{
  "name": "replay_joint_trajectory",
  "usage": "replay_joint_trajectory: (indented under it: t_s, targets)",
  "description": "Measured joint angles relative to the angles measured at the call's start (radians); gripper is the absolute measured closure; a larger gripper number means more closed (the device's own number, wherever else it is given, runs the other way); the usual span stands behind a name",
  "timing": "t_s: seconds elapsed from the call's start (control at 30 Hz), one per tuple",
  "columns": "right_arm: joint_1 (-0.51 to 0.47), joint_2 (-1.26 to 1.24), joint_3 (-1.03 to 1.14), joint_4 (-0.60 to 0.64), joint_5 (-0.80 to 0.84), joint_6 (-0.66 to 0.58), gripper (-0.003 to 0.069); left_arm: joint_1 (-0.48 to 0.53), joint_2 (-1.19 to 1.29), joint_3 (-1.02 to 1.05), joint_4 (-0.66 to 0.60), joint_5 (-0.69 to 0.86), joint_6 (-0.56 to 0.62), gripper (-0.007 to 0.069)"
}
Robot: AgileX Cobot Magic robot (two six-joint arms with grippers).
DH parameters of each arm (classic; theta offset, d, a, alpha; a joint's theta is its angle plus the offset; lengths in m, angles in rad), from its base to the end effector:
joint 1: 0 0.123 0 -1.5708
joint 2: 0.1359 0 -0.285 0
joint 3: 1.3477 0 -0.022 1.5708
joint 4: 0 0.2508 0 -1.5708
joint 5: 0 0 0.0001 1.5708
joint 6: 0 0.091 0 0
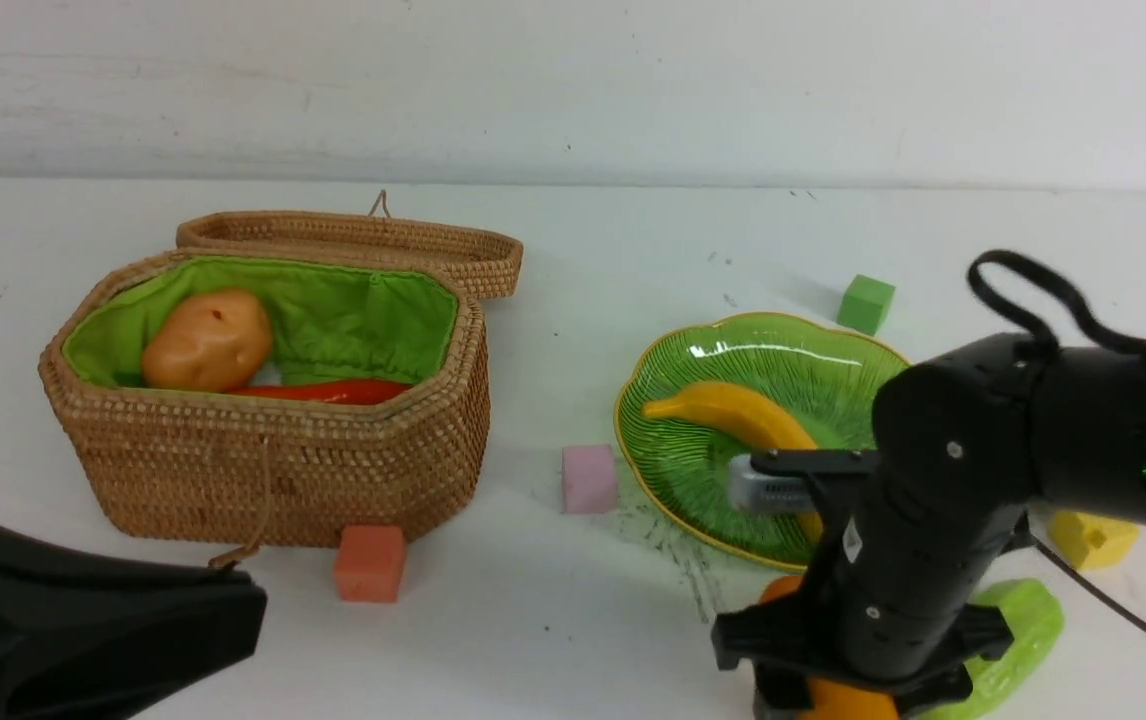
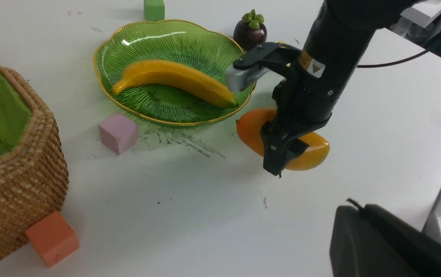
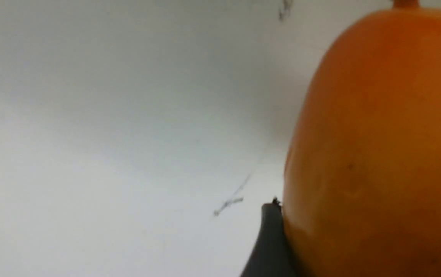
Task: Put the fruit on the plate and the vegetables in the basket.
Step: Use the right arm to grab a mango and put it into the right plate
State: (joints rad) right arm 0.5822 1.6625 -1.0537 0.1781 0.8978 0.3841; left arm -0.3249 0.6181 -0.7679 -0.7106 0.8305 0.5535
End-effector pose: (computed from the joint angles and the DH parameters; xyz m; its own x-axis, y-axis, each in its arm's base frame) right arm 0.2494 0.1793 0.2058 -0.9932 -0.0897 -0.0743 -0.1027 0.9753 0.1957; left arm 0.0831 -0.0743 0.3632 -0.3978 0.1595 -0.9035 0.7008 0.6884 -0.1870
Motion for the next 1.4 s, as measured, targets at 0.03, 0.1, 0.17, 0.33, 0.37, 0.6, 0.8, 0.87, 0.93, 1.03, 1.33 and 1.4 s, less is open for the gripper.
replay_joint_trajectory:
  t_s: [0.03,0.1,0.17,0.33,0.37,0.6,0.8,0.87,0.93,1.03,1.33,1.4]
  targets:
    - [0.000,-0.019,0.000,0.008,0.009,-0.006,0.0134,0.000,0.000,0.000,0.000,-0.004,0.000,0.0638]
    - [0.000,-0.089,-0.006,0.026,0.039,-0.025,0.0134,0.000,0.000,0.000,0.000,-0.015,0.000,0.0638]
    - [0.000,-0.135,-0.028,0.025,0.054,-0.032,0.0134,0.000,0.000,0.000,0.000,-0.026,0.000,0.0638]
    - [-0.073,-0.171,-0.166,-0.081,-0.022,-0.057,0.0134,0.000,-0.001,0.000,-0.001,-0.075,0.000,0.0638]
    - [-0.095,-0.160,-0.180,-0.097,-0.046,-0.064,0.0134,0.000,-0.001,0.000,-0.001,-0.081,0.000,0.0638]
    - [-0.235,-0.009,-0.252,-0.141,-0.198,-0.134,0.0134,0.000,-0.001,0.000,-0.003,-0.167,0.000,0.0637]
    - [-0.267,0.118,-0.255,-0.162,-0.257,-0.212,0.0134,0.000,-0.001,0.000,-0.007,-0.183,0.000,0.0635]
    - [-0.267,0.139,-0.255,-0.178,-0.271,-0.214,0.0134,0.000,-0.001,0.000,-0.007,-0.183,0.000,0.0636]
    - [-0.267,0.152,-0.255,-0.185,-0.278,-0.215,0.0114,0.000,-0.001,0.000,-0.007,-0.183,0.000,0.0636]
    - [-0.267,0.156,-0.255,-0.188,-0.279,-0.217,0.0030,0.000,-0.001,0.000,-0.007,-0.183,0.000,0.0634]
    - [-0.267,0.058,-0.257,-0.169,-0.186,-0.209,0.0052,0.000,-0.001,0.000,-0.007,-0.163,0.000,0.0634]
    - [-0.267,0.012,-0.257,-0.154,-0.127,-0.201,0.0109,0.000,-0.001,0.000,-0.007,-0.161,0.000,0.0633]
